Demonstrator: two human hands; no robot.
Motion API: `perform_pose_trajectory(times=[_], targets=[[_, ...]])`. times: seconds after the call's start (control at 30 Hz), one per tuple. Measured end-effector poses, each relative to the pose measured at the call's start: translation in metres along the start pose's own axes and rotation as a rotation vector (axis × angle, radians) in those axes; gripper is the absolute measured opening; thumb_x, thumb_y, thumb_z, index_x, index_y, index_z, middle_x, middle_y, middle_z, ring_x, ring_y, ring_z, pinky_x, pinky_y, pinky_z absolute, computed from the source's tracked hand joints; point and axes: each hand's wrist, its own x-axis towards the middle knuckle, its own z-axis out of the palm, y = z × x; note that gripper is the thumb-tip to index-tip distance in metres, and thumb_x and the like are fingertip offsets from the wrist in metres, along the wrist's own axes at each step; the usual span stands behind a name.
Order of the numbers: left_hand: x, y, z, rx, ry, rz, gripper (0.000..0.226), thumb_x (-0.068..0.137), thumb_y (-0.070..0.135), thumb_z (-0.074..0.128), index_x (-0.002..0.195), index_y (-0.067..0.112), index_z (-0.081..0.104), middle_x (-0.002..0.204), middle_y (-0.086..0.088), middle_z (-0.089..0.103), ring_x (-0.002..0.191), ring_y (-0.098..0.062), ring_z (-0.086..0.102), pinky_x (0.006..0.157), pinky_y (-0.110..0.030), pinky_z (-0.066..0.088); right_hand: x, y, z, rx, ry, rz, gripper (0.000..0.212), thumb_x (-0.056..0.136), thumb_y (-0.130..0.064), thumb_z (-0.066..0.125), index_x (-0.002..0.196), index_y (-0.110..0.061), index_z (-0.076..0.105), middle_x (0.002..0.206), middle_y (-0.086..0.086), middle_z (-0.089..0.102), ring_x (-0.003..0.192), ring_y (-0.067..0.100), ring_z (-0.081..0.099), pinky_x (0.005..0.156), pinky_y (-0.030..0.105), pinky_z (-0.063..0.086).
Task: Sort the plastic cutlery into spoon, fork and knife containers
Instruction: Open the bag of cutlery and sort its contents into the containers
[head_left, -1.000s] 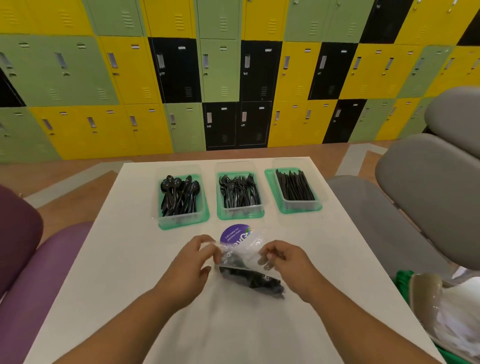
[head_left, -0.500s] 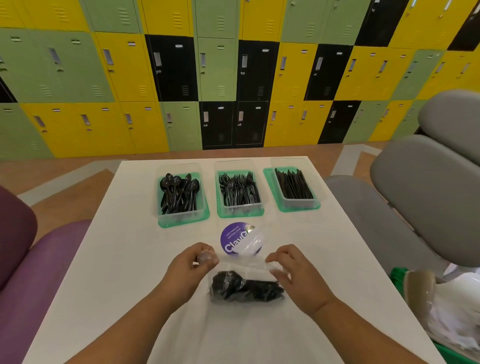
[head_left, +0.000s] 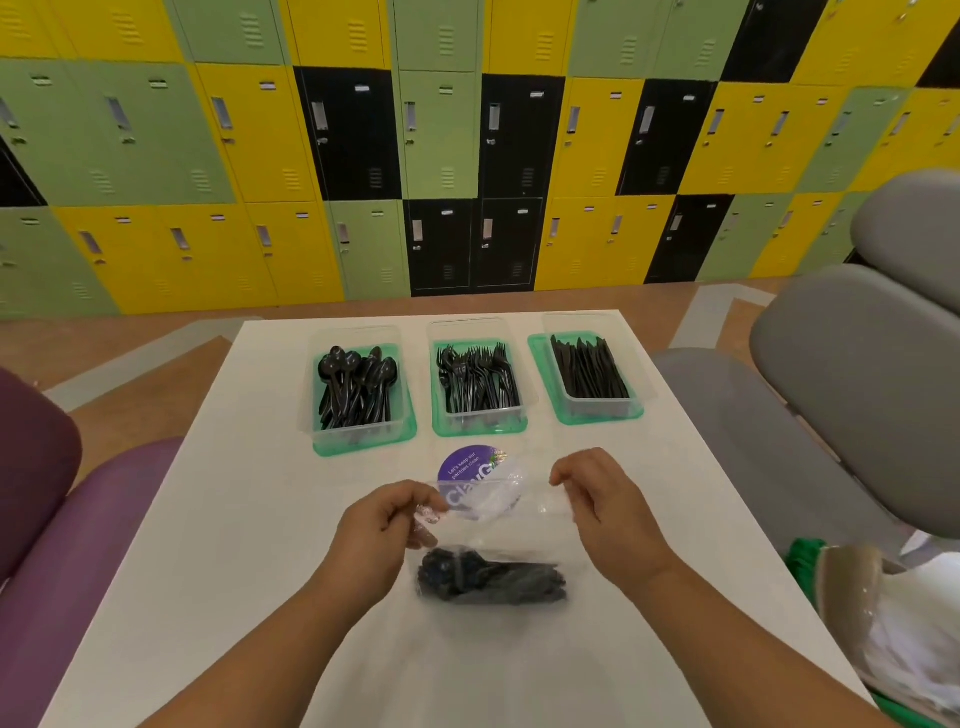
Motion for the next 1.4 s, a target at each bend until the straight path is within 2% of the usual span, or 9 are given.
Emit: perform_pose_trajectory(times=[0.17, 0.3, 0.5, 0.63, 0.73, 0.87, 1.07, 1.23, 1.4], targets=[[0.000, 0.003, -0.002, -0.048, -0.121, -0.087, 0.043, 0.079, 0.008, 0.074, 0.103, 0.040, 0.058, 0.094, -0.006, 0.057, 0.075, -0.018, 0.055, 0.061, -0.018, 0.050, -0.015, 0.012, 0.000, -0.076, -0.293, 0.012, 0.050, 0.079, -0.034, 0.074, 0.110, -0.057, 0.042, 0.111, -0.027, 0.041, 0.079, 0.001, 0.049, 0.074, 0.012, 0.043], [0.004, 0.009, -0.005, -0.103, -0.102, -0.111, 0.024, 0.079, 0.014, 0.075, 0.087, 0.034, 0.065, 0.076, 0.005, 0.065, 0.074, -0.025, 0.059, 0.074, -0.038, 0.053, -0.004, 0.002, -0.005, 0.212, -0.203, 0.170, 0.021, 0.084, -0.016, 0.070, 0.083, -0.037, 0.067, 0.084, -0.011, 0.062, 0.072, 0.002, 0.052, 0.072, 0.016, 0.044], [0.013, 0.027, -0.009, -0.156, 0.128, -0.030, 0.011, 0.083, 0.014, 0.070, 0.073, 0.013, 0.068, 0.060, 0.009, 0.064, 0.057, -0.006, 0.057, 0.055, -0.010, 0.047, 0.016, -0.021, -0.029, 0.334, -0.051, 0.321, 0.014, 0.092, -0.019, 0.061, 0.079, -0.020, 0.066, 0.075, -0.003, 0.067, 0.072, 0.006, 0.061, 0.069, 0.018, 0.042], [0.018, 0.034, -0.010, -0.183, 0.174, -0.005, 0.009, 0.083, 0.009, 0.070, 0.075, 0.011, 0.069, 0.064, 0.001, 0.066, 0.057, -0.009, 0.059, 0.056, -0.013, 0.050, 0.012, -0.052, -0.034, 0.087, 0.360, -0.159, 0.010, 0.085, -0.020, 0.070, 0.080, -0.015, 0.062, 0.077, -0.004, 0.058, 0.072, 0.003, 0.051, 0.066, 0.009, 0.040], [0.020, 0.033, -0.011, -0.142, 0.178, 0.007, 0.008, 0.082, 0.011, 0.071, 0.074, 0.012, 0.070, 0.060, 0.003, 0.067, 0.056, -0.008, 0.059, 0.061, -0.021, 0.052, 0.006, -0.072, -0.023, 0.039, 0.001, -0.347, 0.018, 0.086, -0.034, 0.064, 0.085, -0.016, 0.069, 0.081, -0.004, 0.065, 0.075, 0.001, 0.055, 0.072, 0.014, 0.045], [0.019, 0.034, -0.009, -0.092, 0.170, 0.039, 0.010, 0.081, 0.012, 0.072, 0.071, 0.012, 0.070, 0.059, 0.004, 0.066, 0.054, -0.005, 0.056, 0.061, -0.024, 0.050, 0.006, -0.067, 0.001, -0.389, -0.398, -0.131, 0.047, 0.087, -0.041, 0.063, 0.131, -0.029, 0.052, 0.121, -0.006, 0.061, 0.115, 0.015, 0.053, 0.097, 0.027, 0.040], [0.026, 0.036, -0.009, -0.147, 0.331, 0.039, 0.009, 0.082, 0.018, 0.072, 0.074, 0.014, 0.069, 0.068, -0.007, 0.068, 0.058, -0.008, 0.059, 0.068, -0.035, 0.054, -0.012, -0.072, 0.000, -0.423, -0.411, -0.360, 0.017, 0.089, -0.026, 0.054, 0.089, -0.021, 0.070, 0.089, -0.001, 0.065, 0.084, 0.021, 0.062, 0.069, 0.030, 0.049], [0.024, 0.043, -0.007, -0.132, 0.325, 0.040, 0.009, 0.081, 0.020, 0.073, 0.072, 0.019, 0.071, 0.069, -0.003, 0.069, 0.064, -0.010, 0.062, 0.072, -0.038, 0.056, -0.020, -0.097, -0.016, -0.484, -0.775, -0.116, 0.032, 0.094, -0.046, 0.049, 0.104, -0.023, 0.069, 0.104, 0.000, 0.066, 0.097, 0.023, 0.060, 0.082, 0.032, 0.048], [0.014, 0.046, -0.008, 0.044, 0.222, 0.151, 0.016, 0.080, 0.017, 0.074, 0.068, 0.027, 0.071, 0.071, 0.014, 0.068, 0.066, -0.001, 0.058, 0.069, -0.027, 0.052, -0.002, -0.110, -0.030, -0.420, -0.635, 0.088, 0.035, 0.100, -0.034, 0.038, 0.077, -0.017, 0.057, 0.076, 0.000, 0.055, 0.071, 0.018, 0.053, 0.060, 0.026, 0.042]])
